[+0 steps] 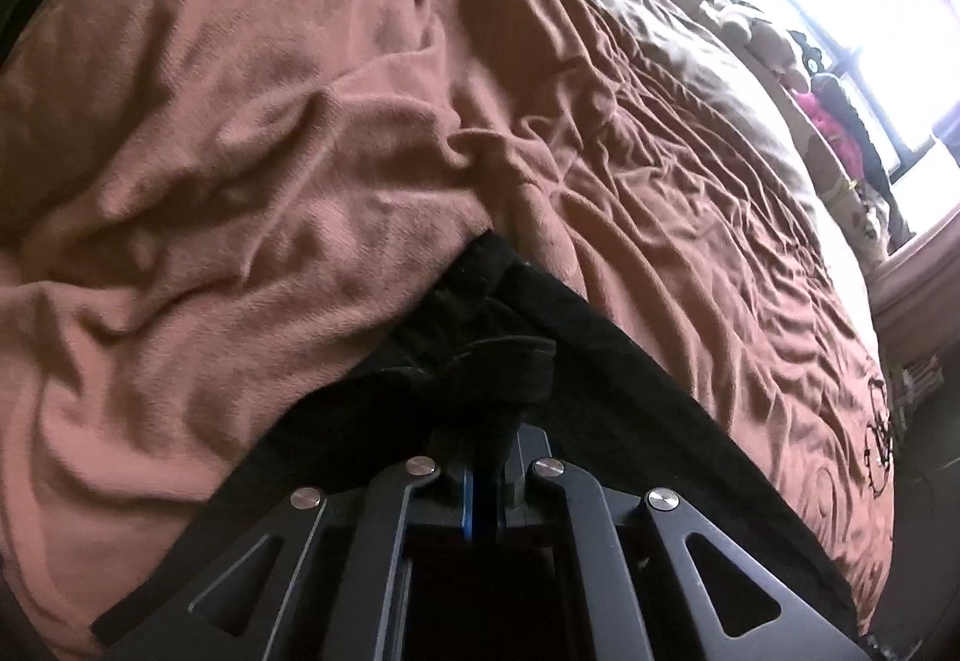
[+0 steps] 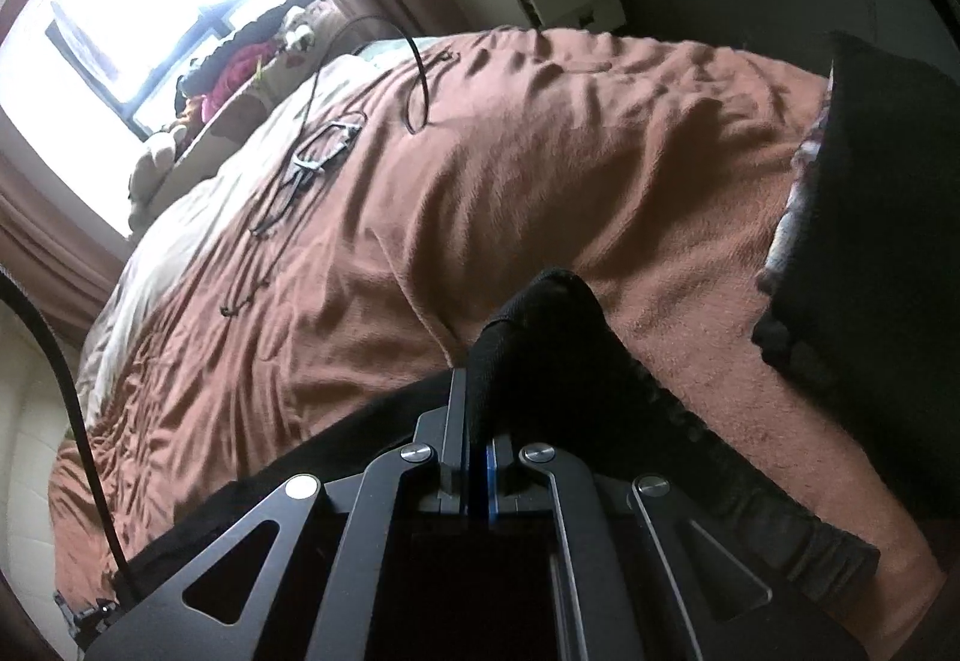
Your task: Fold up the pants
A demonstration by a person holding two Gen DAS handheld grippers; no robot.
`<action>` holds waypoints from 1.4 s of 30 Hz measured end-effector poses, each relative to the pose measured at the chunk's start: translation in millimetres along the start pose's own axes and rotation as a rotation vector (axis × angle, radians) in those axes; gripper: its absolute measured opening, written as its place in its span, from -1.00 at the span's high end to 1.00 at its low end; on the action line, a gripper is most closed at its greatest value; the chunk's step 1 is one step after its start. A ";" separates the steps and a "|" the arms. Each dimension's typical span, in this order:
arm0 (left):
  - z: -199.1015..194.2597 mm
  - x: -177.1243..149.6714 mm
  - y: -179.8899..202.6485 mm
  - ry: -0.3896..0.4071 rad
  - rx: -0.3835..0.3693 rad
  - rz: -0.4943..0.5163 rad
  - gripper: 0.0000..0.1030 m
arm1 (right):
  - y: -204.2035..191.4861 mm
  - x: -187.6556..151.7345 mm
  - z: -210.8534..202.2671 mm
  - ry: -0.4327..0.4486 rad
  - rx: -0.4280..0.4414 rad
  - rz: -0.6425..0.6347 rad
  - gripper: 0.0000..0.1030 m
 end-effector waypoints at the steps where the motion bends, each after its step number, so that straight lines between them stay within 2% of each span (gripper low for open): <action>1: 0.2 -1.3 1.1 -0.003 -0.005 -0.002 0.88 | -0.9 -2.6 2.4 -0.014 -0.004 0.001 0.98; 3: -1.4 -5.6 7.0 -0.013 -0.048 -0.005 0.69 | -3.2 -5.5 3.7 -0.033 0.000 0.007 0.93; 8: -3.1 -21.6 19.7 -0.045 -0.066 0.017 0.67 | -17.5 -17.7 4.4 -0.119 0.064 -0.006 0.61; 11: -5.5 -22.9 23.5 -0.046 -0.059 0.020 0.70 | -25.9 -25.6 5.7 -0.154 0.082 -0.032 0.60; 14: -11.2 -18.9 26.7 -0.040 -0.059 0.013 0.90 | -30.0 -25.6 7.0 -0.167 0.090 -0.055 0.64; 16: -18.4 -9.4 30.7 -0.009 -0.052 0.032 0.93 | -28.8 -22.1 5.4 -0.163 0.083 -0.060 0.81; 20: -24.2 9.5 30.5 0.048 -0.060 -0.002 0.97 | -27.7 -8.9 3.3 -0.123 0.080 -0.058 0.91; 25: -5.4 17.3 27.6 0.030 -0.030 -0.035 0.97 | -20.3 -7.1 8.2 -0.109 0.083 0.012 0.93; 31: 16.0 22.0 26.2 0.008 0.000 -0.051 0.97 | -25.6 -5.5 21.9 -0.107 0.054 0.035 0.94; 40: 34.6 29.0 25.6 -0.012 0.037 -0.050 0.97 | -31.4 1.2 44.3 -0.104 0.036 0.062 0.94; 42: 38.9 26.1 27.5 -0.046 0.055 -0.025 0.93 | -28.0 0.2 50.9 -0.115 0.036 0.080 0.93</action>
Point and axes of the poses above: each gripper's, at about its wrist camera, not at the fingertips, and z roughly the way its jaws point, y to its right, x to its top, the point moved 10 cm from there along z, roughly the way its jaws point, and after that the axes turned 5 degrees about z, right-handed, at the moved point
